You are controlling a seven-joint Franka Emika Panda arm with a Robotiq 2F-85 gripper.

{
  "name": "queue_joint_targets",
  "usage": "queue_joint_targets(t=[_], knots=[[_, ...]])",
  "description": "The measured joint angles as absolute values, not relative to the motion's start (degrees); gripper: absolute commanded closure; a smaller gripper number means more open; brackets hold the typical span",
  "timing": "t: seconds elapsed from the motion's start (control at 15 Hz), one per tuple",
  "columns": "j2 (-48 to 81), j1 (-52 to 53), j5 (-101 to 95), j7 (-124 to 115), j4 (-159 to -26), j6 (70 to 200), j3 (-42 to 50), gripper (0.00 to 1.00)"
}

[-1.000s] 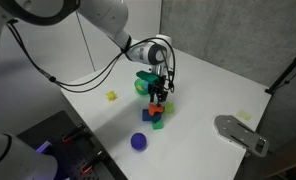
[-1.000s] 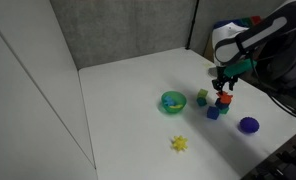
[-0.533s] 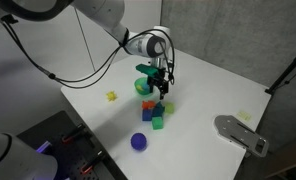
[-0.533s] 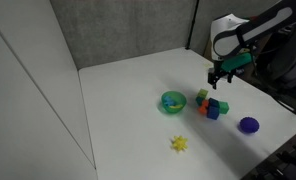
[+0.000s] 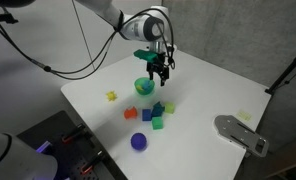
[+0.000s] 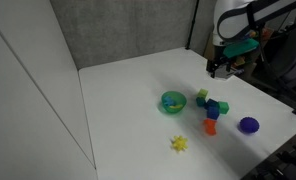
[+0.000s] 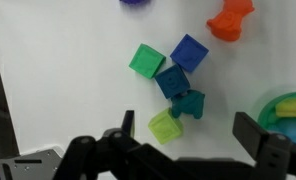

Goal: Place the orange toy on the stack of blocks

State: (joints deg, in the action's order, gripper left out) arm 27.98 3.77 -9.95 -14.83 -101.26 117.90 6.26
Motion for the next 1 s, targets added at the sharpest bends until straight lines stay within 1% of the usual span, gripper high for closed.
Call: queue_joint_targets(t=[0.47, 1.0], knots=[[20.23, 3.72, -8.19, -12.86, -102.88, 116.45, 3.89, 0.00], [10.12, 3.75, -4.11, -11.54, -110.26, 115.65, 0.55, 0.00]])
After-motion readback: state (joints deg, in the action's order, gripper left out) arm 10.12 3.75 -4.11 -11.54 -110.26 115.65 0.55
